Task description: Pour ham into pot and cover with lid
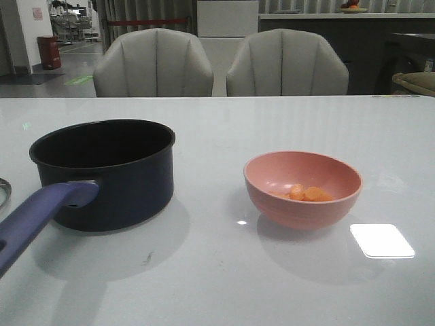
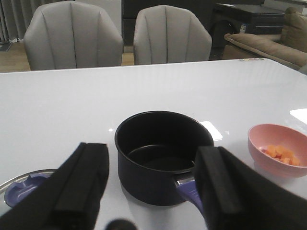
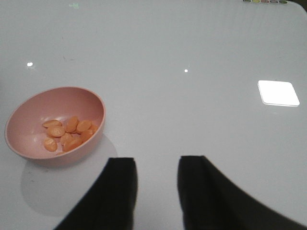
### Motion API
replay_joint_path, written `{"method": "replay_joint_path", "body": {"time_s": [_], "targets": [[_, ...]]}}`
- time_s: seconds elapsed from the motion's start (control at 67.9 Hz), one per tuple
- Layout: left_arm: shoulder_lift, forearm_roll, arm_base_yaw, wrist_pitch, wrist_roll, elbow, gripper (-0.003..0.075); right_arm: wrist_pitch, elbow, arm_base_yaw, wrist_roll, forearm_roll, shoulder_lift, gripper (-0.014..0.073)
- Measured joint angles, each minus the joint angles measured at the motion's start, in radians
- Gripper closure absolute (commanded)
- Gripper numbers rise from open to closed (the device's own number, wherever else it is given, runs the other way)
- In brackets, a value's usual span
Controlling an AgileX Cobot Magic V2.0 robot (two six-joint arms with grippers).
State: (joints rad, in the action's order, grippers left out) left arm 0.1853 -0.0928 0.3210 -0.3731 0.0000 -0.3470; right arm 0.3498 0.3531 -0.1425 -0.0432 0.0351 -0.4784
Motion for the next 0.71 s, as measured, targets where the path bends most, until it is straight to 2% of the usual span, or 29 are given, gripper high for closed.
{"method": "replay_joint_path", "body": {"time_s": [0.162,0.324,0.442,0.707], "targets": [[0.000,0.000,0.000,0.000,0.000,0.000,0.0276,-0.020,0.098,-0.064,0.000,0.005,-0.210,0.0050],[0.000,0.000,0.000,0.000,0.000,0.000,0.0276,-0.075,0.189,-0.125,0.000,0.111,-0.462,0.0050],[0.000,0.000,0.000,0.000,0.000,0.000,0.0276,-0.095,0.274,-0.134,0.000,0.176,-0.646,0.0050],[0.000,0.000,0.000,0.000,0.000,0.000,0.0276,-0.106,0.451,-0.134,0.000,0.187,-0.952,0.0050]]}}
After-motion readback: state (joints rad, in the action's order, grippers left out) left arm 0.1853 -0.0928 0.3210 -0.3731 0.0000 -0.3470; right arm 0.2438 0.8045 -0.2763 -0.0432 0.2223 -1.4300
